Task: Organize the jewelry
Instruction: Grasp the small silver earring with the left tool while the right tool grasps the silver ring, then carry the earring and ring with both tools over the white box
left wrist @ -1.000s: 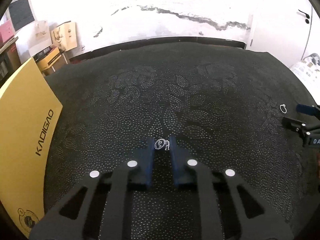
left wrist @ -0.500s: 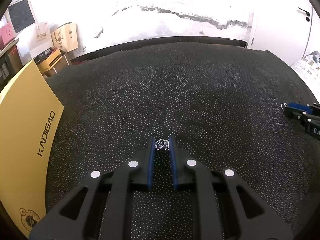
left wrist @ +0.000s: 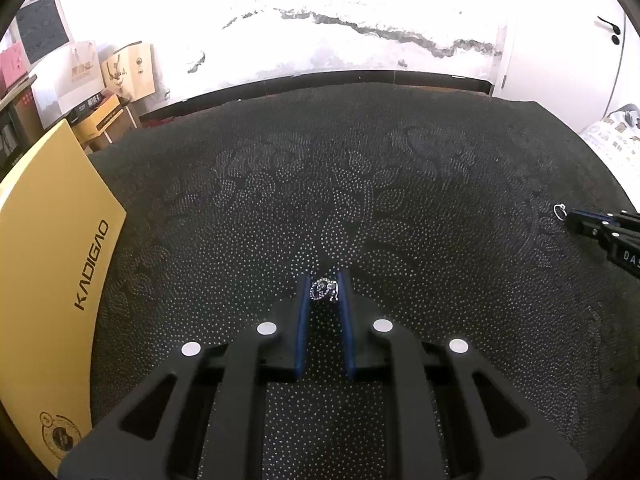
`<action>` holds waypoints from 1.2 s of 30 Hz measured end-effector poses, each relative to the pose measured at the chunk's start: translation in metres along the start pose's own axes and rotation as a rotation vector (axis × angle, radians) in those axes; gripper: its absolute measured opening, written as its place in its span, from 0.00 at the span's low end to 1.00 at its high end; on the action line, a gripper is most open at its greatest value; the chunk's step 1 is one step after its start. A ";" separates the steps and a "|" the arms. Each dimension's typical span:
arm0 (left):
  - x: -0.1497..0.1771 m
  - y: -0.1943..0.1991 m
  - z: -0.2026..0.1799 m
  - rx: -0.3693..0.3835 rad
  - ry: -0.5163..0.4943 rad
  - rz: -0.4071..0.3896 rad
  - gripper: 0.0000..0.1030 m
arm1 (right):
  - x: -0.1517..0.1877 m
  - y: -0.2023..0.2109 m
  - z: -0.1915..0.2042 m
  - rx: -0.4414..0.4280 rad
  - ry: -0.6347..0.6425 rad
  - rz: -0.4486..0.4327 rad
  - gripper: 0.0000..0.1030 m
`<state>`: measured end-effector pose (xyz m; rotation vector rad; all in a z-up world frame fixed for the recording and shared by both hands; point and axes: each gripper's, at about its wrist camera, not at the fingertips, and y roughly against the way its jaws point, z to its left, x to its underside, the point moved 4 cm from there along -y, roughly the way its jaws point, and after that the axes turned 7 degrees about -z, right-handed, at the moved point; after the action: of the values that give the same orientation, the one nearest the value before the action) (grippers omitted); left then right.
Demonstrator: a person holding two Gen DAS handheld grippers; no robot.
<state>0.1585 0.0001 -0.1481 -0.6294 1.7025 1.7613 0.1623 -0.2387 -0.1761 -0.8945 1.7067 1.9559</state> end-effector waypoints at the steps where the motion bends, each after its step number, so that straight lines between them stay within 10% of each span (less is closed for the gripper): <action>1: 0.000 0.000 0.000 -0.001 -0.002 0.000 0.14 | 0.000 -0.001 -0.001 -0.003 -0.004 -0.001 0.08; 3: 0.000 -0.001 -0.001 0.000 -0.002 0.000 0.14 | -0.001 -0.001 0.001 -0.044 -0.023 -0.003 0.27; 5: -0.001 -0.001 0.000 0.001 -0.001 0.000 0.14 | -0.003 0.002 0.004 -0.002 -0.008 -0.035 0.80; 12: -0.001 -0.003 -0.001 -0.003 -0.003 -0.001 0.14 | 0.000 -0.009 0.006 0.029 0.026 -0.016 0.73; 19: -0.002 -0.003 -0.002 -0.003 0.007 0.001 0.14 | -0.007 -0.008 0.007 0.023 0.014 -0.013 0.20; 36: -0.014 0.023 0.010 -0.010 0.033 -0.015 0.14 | -0.028 0.025 0.026 0.012 0.030 -0.060 0.19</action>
<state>0.1527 0.0086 -0.1213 -0.6772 1.7079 1.7590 0.1600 -0.2146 -0.1376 -0.9645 1.6871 1.9001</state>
